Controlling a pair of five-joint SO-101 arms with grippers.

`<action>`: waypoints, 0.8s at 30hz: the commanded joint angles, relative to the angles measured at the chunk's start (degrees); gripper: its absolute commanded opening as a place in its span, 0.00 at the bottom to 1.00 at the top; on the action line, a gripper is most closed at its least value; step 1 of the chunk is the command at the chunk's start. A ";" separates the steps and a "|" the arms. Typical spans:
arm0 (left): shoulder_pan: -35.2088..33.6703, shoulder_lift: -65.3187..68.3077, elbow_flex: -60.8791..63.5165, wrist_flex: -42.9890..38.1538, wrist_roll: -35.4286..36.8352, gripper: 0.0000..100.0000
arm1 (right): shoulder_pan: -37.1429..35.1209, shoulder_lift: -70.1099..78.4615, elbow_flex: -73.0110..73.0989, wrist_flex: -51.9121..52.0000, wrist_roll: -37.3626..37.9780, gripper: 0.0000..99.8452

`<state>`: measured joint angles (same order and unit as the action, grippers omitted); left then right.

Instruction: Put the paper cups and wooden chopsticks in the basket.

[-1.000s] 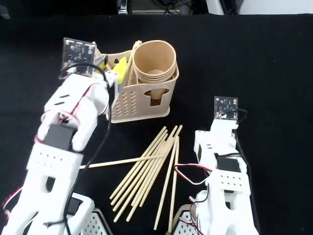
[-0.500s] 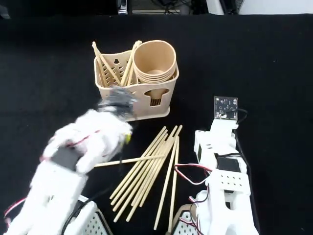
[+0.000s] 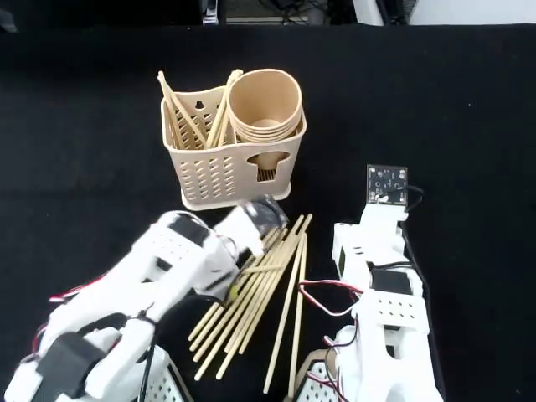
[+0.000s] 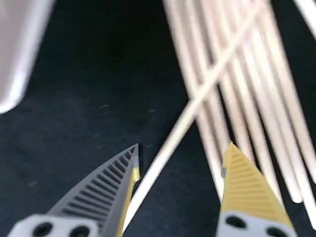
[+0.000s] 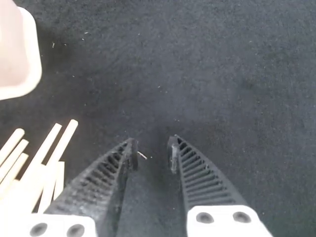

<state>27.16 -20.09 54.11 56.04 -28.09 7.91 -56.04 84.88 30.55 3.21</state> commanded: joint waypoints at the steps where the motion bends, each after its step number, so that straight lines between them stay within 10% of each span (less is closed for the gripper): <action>1: 2.95 2.64 -1.54 -3.43 -0.53 0.27 | -0.35 -0.66 -0.48 -1.32 -0.35 0.12; 24: 2.86 4.75 0.75 -10.90 5.89 0.27 | -0.53 -0.66 -0.48 -1.32 -0.35 0.12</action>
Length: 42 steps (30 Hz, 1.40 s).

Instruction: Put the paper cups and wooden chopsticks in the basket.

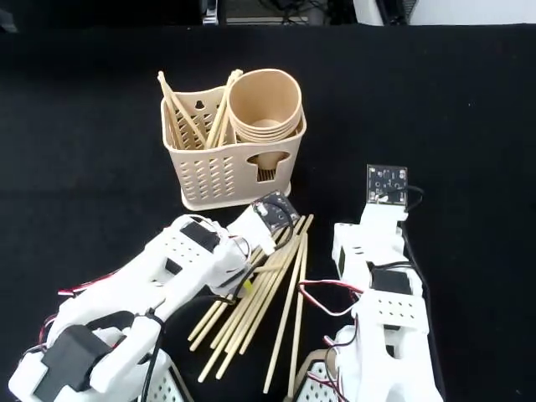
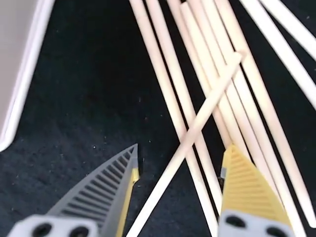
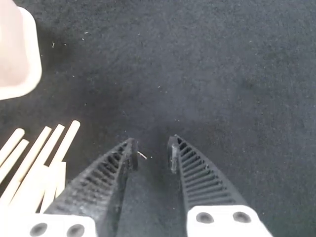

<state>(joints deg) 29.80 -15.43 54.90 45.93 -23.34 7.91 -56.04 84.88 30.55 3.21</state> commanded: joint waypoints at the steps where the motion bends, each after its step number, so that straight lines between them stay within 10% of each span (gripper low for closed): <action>1: 0.22 0.09 0.04 -0.79 1.14 0.27 | -0.53 -0.66 -0.48 -1.32 -0.35 0.12; 13: 0.84 0.09 -1.71 7.12 0.70 0.08 | -0.53 -0.66 -0.48 -1.32 -0.35 0.12; 42: 1.01 -4.57 -3.30 8.35 1.05 0.03 | -0.62 -0.66 -0.48 -1.32 -0.44 0.12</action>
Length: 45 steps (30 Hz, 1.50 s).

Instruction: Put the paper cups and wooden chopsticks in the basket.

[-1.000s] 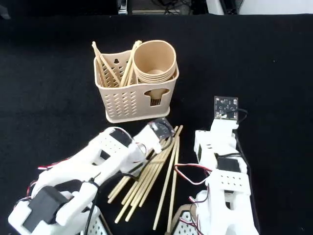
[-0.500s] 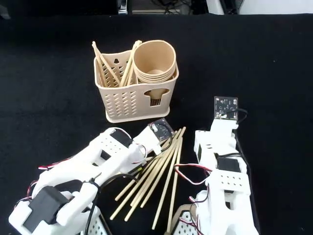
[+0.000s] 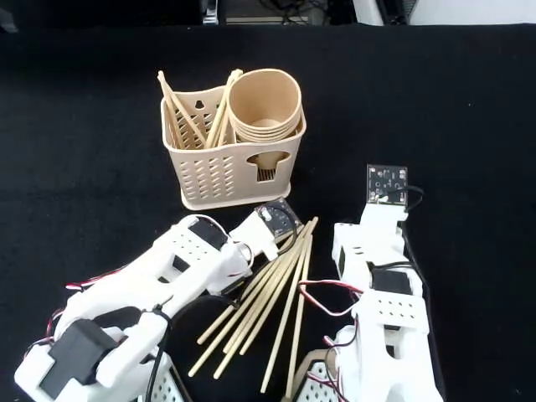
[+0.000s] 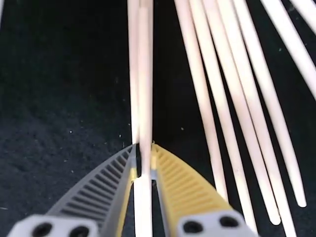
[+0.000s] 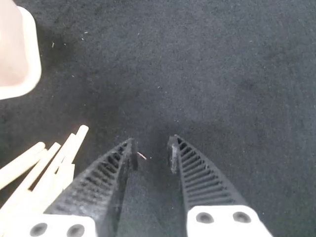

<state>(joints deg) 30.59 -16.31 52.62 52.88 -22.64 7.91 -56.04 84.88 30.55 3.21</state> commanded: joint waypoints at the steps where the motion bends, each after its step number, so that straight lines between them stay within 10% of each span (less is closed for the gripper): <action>1: 0.22 -5.54 -0.92 2.55 0.18 0.03 | -0.62 -0.66 -0.48 -1.32 -0.44 0.12; 13: -0.04 -24.00 5.93 1.85 0.35 0.03 | -0.62 -0.66 -0.48 -1.32 -0.44 0.12; 45: -0.31 1.32 -1.45 -2.99 0.09 0.20 | -0.62 -0.66 -0.48 -1.32 -0.35 0.12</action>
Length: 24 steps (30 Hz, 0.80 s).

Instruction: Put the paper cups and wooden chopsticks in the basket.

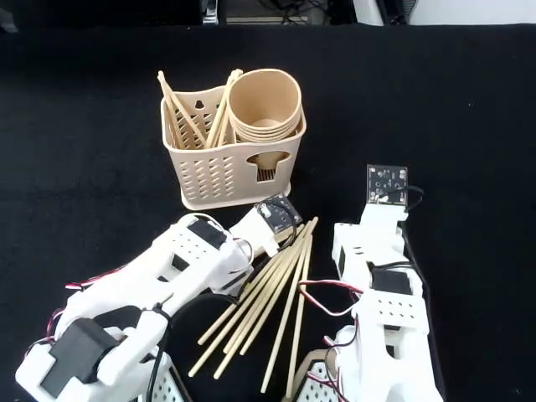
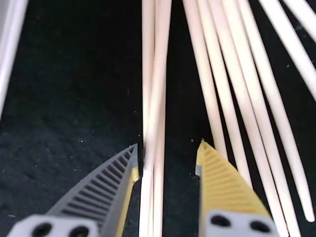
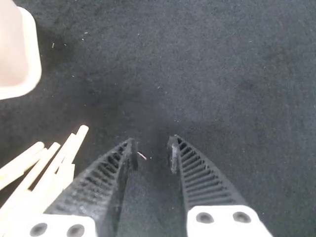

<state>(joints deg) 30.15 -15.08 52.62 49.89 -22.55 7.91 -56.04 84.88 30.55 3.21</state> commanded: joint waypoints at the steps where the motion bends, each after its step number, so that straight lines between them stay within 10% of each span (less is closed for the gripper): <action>1: 0.31 0.53 -1.54 0.00 0.00 0.20 | -0.62 -0.66 -0.48 -1.32 -0.35 0.12; 9: 1.63 4.40 -1.89 -0.09 -0.09 0.03 | -0.62 -0.66 -0.40 -1.32 -0.35 0.12; 24: 4.70 2.46 -3.12 3.43 -0.09 0.03 | -0.62 -0.66 -0.40 -1.32 -0.26 0.12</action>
<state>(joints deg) 34.64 -10.86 50.95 51.03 -22.46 7.91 -56.04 84.88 30.55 3.21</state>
